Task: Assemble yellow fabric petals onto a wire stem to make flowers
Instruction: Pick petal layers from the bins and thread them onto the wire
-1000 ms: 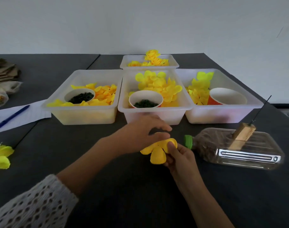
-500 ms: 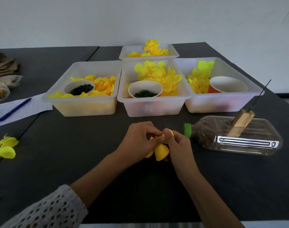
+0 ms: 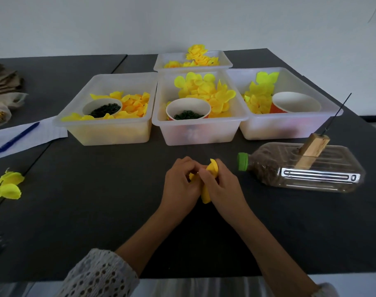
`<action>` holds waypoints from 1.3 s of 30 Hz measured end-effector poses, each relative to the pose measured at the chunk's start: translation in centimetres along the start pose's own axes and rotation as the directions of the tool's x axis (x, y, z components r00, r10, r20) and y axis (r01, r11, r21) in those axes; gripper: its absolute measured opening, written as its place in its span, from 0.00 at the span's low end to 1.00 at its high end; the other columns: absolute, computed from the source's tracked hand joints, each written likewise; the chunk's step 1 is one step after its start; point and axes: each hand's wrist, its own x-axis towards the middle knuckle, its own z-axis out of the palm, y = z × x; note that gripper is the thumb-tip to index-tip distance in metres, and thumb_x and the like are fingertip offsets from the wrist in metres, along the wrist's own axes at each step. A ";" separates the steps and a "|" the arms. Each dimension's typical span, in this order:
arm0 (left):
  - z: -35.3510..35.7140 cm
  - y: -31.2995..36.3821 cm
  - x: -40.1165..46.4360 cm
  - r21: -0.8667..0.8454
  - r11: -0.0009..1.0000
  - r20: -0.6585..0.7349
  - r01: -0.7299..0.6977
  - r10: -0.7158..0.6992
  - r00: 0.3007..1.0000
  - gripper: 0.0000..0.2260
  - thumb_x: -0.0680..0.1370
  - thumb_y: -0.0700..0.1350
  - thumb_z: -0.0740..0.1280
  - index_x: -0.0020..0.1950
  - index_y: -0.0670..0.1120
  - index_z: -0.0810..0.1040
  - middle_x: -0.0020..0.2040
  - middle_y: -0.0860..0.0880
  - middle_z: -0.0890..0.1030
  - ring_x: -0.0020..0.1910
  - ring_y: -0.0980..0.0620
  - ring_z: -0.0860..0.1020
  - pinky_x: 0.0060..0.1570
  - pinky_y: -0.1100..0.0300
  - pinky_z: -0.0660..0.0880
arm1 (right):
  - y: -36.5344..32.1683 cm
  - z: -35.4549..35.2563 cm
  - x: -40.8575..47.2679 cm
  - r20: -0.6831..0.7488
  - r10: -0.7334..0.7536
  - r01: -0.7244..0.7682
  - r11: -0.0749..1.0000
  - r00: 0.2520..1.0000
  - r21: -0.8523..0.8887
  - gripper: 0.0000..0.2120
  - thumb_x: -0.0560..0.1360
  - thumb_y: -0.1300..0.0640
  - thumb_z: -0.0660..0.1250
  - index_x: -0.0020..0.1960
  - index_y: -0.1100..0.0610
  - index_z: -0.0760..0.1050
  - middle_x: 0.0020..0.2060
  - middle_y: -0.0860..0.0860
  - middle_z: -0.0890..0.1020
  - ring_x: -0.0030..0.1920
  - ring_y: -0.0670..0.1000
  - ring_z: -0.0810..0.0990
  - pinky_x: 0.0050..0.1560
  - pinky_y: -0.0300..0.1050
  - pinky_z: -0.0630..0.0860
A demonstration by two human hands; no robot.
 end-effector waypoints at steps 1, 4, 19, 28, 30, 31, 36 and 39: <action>0.0 0.0 0.0 -0.004 1.000 0.001 -0.007 0.007 1.000 0.02 0.76 0.40 0.69 0.46 0.46 0.82 0.42 0.54 0.79 0.45 0.58 0.75 0.44 0.67 0.73 | 0.1 0.0 0.0 0.016 0.003 -0.004 1.000 1.000 0.006 0.09 0.79 0.49 0.62 0.42 0.50 0.67 0.33 0.46 0.72 0.31 0.37 0.71 0.31 0.30 0.69; 0.0 0.1 0.2 -0.020 1.000 -0.006 -0.010 0.010 1.000 0.03 0.77 0.40 0.68 0.47 0.45 0.82 0.42 0.54 0.79 0.45 0.56 0.75 0.44 0.67 0.72 | 0.1 -0.1 -0.1 0.049 0.008 -0.010 0.999 0.999 0.039 0.06 0.80 0.49 0.60 0.46 0.50 0.67 0.36 0.47 0.73 0.32 0.38 0.71 0.32 0.33 0.71; 0.4 0.6 0.1 -0.321 0.943 -0.125 0.091 -0.138 0.983 0.07 0.79 0.43 0.67 0.49 0.43 0.83 0.45 0.50 0.82 0.48 0.50 0.79 0.50 0.48 0.77 | 0.1 0.8 -0.2 -0.100 0.050 -0.029 0.978 0.994 0.205 0.06 0.80 0.46 0.56 0.48 0.45 0.70 0.41 0.44 0.76 0.40 0.33 0.77 0.37 0.27 0.74; 0.4 0.3 0.0 -0.414 0.903 -0.101 0.111 -0.167 0.981 0.06 0.78 0.42 0.68 0.49 0.44 0.85 0.50 0.51 0.83 0.53 0.48 0.79 0.54 0.44 0.77 | -0.4 0.5 -0.4 -0.196 0.118 -0.068 0.968 0.973 0.243 0.08 0.80 0.50 0.59 0.48 0.53 0.69 0.41 0.49 0.75 0.42 0.48 0.76 0.42 0.54 0.77; 0.5 0.2 0.0 -0.401 0.907 -0.103 0.125 -0.180 0.978 0.04 0.77 0.42 0.70 0.48 0.46 0.85 0.49 0.53 0.83 0.53 0.49 0.79 0.54 0.45 0.77 | -0.2 0.4 -0.5 -0.266 0.083 -0.033 0.982 0.960 0.188 0.05 0.80 0.55 0.61 0.54 0.50 0.66 0.43 0.45 0.76 0.43 0.44 0.78 0.42 0.43 0.77; 0.6 0.2 0.0 -0.396 0.908 -0.107 0.137 -0.194 0.975 0.04 0.76 0.42 0.71 0.47 0.47 0.85 0.48 0.53 0.83 0.52 0.50 0.79 0.54 0.45 0.77 | -0.1 0.4 -0.6 -0.285 0.045 0.001 0.987 0.957 0.159 0.09 0.80 0.58 0.62 0.56 0.48 0.64 0.43 0.46 0.77 0.43 0.44 0.79 0.41 0.39 0.77; 0.6 0.2 0.0 -0.378 0.908 -0.136 0.180 -0.246 0.960 0.01 0.74 0.43 0.72 0.45 0.47 0.83 0.45 0.54 0.81 0.48 0.52 0.79 0.52 0.50 0.78 | -0.6 0.2 -0.9 -0.220 -0.066 0.080 0.995 0.973 0.055 0.07 0.82 0.58 0.57 0.47 0.57 0.71 0.39 0.53 0.74 0.37 0.46 0.73 0.37 0.42 0.72; 0.8 0.2 -0.1 -0.310 0.940 -0.145 0.139 -0.192 0.971 0.02 0.75 0.44 0.72 0.44 0.47 0.82 0.44 0.54 0.80 0.46 0.53 0.77 0.48 0.54 0.77 | -0.8 0.2 -1.0 -0.214 -0.041 0.070 0.989 0.976 0.129 0.16 0.80 0.46 0.56 0.42 0.57 0.72 0.34 0.49 0.72 0.35 0.41 0.70 0.36 0.35 0.69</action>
